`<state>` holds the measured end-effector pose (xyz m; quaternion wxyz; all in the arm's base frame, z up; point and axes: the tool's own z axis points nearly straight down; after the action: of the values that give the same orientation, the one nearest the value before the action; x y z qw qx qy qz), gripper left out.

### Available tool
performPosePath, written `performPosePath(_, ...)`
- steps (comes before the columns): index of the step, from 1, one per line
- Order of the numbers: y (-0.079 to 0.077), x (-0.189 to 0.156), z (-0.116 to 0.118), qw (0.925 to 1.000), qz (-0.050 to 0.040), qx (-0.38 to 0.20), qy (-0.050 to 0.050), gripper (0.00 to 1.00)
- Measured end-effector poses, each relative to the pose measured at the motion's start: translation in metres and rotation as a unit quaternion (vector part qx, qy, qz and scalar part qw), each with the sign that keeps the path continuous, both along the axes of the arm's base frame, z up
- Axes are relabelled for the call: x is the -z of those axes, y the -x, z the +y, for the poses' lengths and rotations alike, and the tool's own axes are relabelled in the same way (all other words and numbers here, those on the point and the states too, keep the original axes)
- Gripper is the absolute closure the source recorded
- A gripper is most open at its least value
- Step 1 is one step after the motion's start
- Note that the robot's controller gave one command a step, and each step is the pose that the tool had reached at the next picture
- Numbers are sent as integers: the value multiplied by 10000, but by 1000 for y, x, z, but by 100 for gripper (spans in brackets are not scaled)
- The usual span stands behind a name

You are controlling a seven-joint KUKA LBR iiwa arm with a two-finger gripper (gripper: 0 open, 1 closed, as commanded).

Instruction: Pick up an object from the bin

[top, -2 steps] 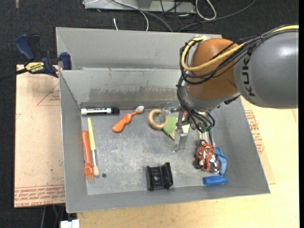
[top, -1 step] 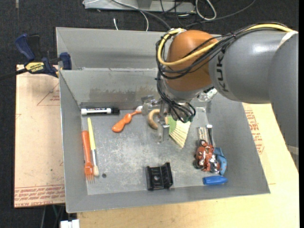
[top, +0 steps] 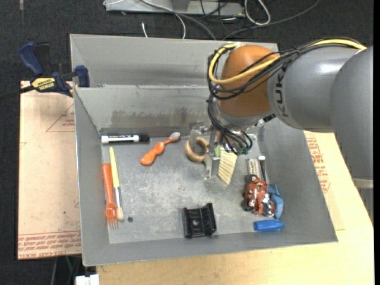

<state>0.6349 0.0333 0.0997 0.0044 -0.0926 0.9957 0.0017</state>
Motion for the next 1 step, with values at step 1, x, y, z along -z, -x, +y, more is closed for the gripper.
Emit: performPosePath(1,-8,29,-53,9997,-31,223,-26,100)
